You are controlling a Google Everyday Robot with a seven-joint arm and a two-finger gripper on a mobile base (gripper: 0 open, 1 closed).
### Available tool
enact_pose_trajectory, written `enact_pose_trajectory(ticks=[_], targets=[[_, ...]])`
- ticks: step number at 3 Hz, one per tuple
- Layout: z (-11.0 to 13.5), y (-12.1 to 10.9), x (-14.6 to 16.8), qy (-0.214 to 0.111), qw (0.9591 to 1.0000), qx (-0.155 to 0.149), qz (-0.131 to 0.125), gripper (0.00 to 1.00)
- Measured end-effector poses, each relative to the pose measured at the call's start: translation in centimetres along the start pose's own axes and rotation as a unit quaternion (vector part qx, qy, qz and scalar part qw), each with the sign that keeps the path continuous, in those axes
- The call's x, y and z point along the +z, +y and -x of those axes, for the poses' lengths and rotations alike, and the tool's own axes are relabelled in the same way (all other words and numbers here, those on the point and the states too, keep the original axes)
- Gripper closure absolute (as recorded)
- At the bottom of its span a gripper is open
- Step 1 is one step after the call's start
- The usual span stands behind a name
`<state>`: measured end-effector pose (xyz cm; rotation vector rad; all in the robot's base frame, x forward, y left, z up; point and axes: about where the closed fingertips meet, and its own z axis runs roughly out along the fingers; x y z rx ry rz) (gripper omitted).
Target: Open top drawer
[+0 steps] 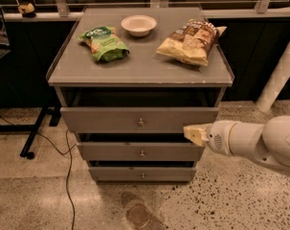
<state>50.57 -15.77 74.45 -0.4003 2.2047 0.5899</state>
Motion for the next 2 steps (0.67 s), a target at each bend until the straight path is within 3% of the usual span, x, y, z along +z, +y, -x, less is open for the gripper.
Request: enact_pose_trajectory(ticks=[1, 2], targets=[[0.81, -1.09, 1.75, -0.013, 0.996, -0.059, 0.066, 1.0], [0.97, -0.98, 1.95, -0.015, 0.9934, -0.081, 0.08, 1.0]])
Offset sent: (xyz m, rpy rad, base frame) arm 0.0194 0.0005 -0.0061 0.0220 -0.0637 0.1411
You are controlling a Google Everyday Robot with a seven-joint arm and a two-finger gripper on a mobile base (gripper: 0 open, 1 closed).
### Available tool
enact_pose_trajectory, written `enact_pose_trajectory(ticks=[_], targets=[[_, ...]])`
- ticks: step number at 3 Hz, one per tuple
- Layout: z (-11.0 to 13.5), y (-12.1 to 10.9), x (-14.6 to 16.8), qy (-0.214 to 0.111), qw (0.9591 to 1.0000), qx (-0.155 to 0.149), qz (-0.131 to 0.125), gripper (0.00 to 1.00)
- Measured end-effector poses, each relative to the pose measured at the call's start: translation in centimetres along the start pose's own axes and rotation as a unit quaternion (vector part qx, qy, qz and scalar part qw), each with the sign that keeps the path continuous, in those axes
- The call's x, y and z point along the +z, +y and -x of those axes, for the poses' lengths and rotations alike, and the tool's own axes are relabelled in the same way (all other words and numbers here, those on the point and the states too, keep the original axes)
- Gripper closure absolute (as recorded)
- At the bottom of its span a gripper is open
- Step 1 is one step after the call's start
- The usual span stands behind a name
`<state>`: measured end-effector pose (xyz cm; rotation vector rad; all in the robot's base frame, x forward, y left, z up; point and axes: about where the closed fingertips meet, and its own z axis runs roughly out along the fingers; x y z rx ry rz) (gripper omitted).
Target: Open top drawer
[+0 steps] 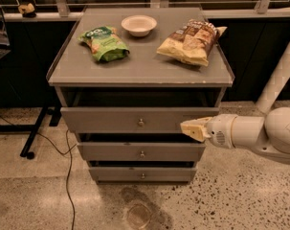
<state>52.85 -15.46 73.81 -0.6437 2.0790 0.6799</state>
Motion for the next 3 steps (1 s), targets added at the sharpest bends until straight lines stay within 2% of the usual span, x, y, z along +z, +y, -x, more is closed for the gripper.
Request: enact_pose_trajectory(ticks=[1, 2, 3], targets=[[0.0, 0.0, 0.0, 0.0, 1.0, 0.0, 0.0, 1.0], [0.2, -0.9, 0.9, -0.009, 0.9996, 0.009, -0.024, 1.0], [-0.1, -2.8, 2.1, -0.022, 0.9962, 0.036, -0.077, 1.0]])
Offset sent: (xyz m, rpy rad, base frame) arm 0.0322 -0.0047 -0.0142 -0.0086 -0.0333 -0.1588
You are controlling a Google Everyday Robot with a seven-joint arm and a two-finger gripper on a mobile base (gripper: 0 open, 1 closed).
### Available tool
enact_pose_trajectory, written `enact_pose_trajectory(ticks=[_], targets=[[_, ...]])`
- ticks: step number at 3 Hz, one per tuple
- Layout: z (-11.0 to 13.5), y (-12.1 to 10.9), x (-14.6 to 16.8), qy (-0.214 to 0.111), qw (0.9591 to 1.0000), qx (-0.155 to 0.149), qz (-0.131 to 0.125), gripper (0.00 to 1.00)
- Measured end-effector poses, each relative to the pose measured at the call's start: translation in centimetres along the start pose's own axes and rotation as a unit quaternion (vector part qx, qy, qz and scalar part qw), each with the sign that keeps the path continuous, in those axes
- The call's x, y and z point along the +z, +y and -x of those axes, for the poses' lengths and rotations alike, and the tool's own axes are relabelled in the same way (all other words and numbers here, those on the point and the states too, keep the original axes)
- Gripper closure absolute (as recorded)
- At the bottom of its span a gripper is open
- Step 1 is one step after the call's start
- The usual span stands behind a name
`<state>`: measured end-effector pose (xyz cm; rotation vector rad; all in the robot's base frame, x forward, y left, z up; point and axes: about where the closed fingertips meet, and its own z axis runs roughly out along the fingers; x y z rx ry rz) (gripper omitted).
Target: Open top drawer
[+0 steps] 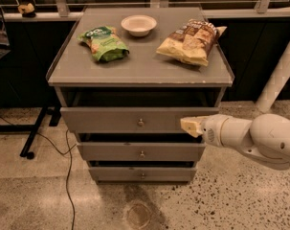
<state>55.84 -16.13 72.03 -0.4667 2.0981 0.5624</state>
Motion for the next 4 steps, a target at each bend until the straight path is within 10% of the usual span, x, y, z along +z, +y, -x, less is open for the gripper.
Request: enact_pose_trajectory(ticks=[2, 4], targets=[[1.5, -5.9, 3.5, -0.035, 0.9933, 0.041, -0.102, 1.0], [2.4, -6.2, 4.0, -0.057, 0.991, 0.048, -0.111, 1.0]])
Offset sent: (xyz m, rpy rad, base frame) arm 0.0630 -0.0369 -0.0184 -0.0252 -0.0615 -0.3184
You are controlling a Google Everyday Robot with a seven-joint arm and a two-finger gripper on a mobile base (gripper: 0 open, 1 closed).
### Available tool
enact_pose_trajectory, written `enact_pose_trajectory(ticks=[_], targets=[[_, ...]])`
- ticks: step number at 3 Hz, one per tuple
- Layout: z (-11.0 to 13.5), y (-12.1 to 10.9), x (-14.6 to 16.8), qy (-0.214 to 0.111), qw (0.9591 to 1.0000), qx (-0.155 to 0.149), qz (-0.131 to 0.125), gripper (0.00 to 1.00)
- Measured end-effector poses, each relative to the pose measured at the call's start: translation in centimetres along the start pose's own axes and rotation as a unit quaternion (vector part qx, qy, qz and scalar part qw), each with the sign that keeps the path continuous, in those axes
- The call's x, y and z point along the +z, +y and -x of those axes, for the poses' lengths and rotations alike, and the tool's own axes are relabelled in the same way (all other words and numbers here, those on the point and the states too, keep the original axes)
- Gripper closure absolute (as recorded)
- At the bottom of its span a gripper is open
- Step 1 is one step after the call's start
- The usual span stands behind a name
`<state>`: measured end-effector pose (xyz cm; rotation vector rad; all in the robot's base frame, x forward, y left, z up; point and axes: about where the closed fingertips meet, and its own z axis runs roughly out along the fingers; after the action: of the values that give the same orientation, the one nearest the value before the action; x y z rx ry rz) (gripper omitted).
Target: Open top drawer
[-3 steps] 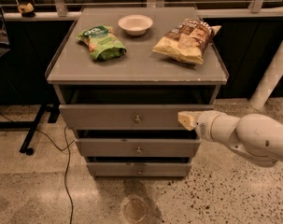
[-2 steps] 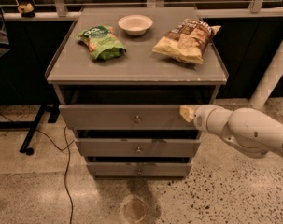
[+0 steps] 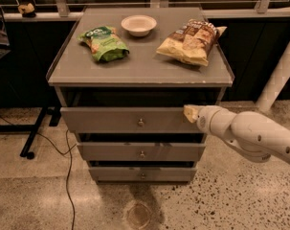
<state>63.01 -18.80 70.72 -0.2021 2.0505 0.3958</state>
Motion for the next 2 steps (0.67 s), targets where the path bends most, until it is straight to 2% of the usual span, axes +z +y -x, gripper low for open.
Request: enact_pose_trajectory(ticks=[1, 2], targets=[[1.2, -0.4, 1.2, -0.02, 0.9997, 0.007, -0.008, 1.0], [1.7, -0.7, 2.5, -0.026, 0.9996, 0.009, -0.008, 1.0]])
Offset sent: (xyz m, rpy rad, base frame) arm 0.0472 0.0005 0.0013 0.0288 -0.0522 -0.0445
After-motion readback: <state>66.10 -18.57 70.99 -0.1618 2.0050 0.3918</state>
